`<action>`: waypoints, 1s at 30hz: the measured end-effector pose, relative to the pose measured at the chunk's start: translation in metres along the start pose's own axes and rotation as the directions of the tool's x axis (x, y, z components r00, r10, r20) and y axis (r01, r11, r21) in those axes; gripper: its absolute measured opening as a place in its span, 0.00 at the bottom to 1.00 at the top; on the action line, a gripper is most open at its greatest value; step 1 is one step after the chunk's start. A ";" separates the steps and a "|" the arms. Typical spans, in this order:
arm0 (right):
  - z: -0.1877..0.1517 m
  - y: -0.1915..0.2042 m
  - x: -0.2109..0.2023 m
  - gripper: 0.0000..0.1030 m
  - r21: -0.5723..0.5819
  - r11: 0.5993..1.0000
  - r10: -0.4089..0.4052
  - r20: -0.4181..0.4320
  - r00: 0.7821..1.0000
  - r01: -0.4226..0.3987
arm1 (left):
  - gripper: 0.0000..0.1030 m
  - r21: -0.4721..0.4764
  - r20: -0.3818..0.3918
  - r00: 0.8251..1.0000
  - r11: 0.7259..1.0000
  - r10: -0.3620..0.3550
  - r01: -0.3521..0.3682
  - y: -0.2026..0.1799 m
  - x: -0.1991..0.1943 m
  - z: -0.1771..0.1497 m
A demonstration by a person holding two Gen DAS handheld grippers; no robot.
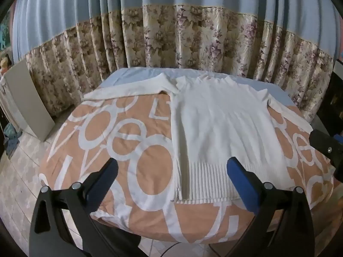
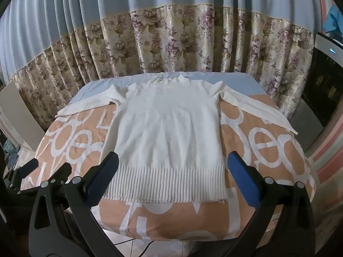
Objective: Fold small clothes
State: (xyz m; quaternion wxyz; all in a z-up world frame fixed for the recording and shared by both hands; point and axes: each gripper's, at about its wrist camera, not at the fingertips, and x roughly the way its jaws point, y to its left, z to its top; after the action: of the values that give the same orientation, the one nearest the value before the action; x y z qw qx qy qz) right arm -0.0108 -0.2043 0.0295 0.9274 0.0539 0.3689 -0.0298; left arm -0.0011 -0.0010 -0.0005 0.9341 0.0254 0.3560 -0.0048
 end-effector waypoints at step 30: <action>-0.002 0.001 0.004 0.97 -0.008 1.000 -0.012 -0.003 1.000 0.012 | 0.99 -0.015 -0.018 1.000 1.000 -0.024 0.024 0.004 0.007 -0.002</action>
State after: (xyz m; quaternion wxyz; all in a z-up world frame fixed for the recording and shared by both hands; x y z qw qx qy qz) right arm -0.0091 -0.2028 0.0252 0.9269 0.0481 0.3708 -0.0340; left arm 0.0024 0.0035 -0.0064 0.9309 0.0140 0.3647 -0.0131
